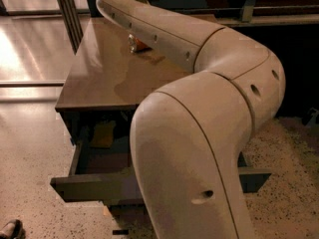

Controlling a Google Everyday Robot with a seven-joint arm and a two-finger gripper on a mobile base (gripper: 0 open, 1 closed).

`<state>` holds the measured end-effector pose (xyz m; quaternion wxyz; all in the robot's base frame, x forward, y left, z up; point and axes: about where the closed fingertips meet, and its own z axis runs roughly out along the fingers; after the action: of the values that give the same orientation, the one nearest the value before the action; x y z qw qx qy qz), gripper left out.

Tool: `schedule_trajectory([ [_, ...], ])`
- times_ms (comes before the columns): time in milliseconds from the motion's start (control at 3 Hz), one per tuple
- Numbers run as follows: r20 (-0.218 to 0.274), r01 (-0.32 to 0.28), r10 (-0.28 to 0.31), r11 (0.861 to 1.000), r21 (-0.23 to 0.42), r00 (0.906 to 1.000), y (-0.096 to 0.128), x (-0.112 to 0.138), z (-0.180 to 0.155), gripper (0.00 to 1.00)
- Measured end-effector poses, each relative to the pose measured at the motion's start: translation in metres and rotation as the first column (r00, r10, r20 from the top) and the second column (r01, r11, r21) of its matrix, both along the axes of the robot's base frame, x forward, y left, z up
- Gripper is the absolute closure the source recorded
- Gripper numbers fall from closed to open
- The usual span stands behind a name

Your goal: Close top drawer

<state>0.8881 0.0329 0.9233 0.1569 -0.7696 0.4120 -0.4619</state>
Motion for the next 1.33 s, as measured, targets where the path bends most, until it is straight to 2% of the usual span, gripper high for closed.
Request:
schedule_trajectory([
  [333, 0.022, -0.004, 0.008, 0.98, -0.201, 0.9997, -0.006, 0.0, 0.005, 0.0],
  [667, 0.023, -0.019, 0.028, 0.939, -0.343, 0.9993, -0.009, -0.001, 0.008, 0.0],
  [1333, -0.058, -0.108, 0.091, 0.861, -0.496, 0.9941, -0.018, -0.003, 0.009, 0.0],
])
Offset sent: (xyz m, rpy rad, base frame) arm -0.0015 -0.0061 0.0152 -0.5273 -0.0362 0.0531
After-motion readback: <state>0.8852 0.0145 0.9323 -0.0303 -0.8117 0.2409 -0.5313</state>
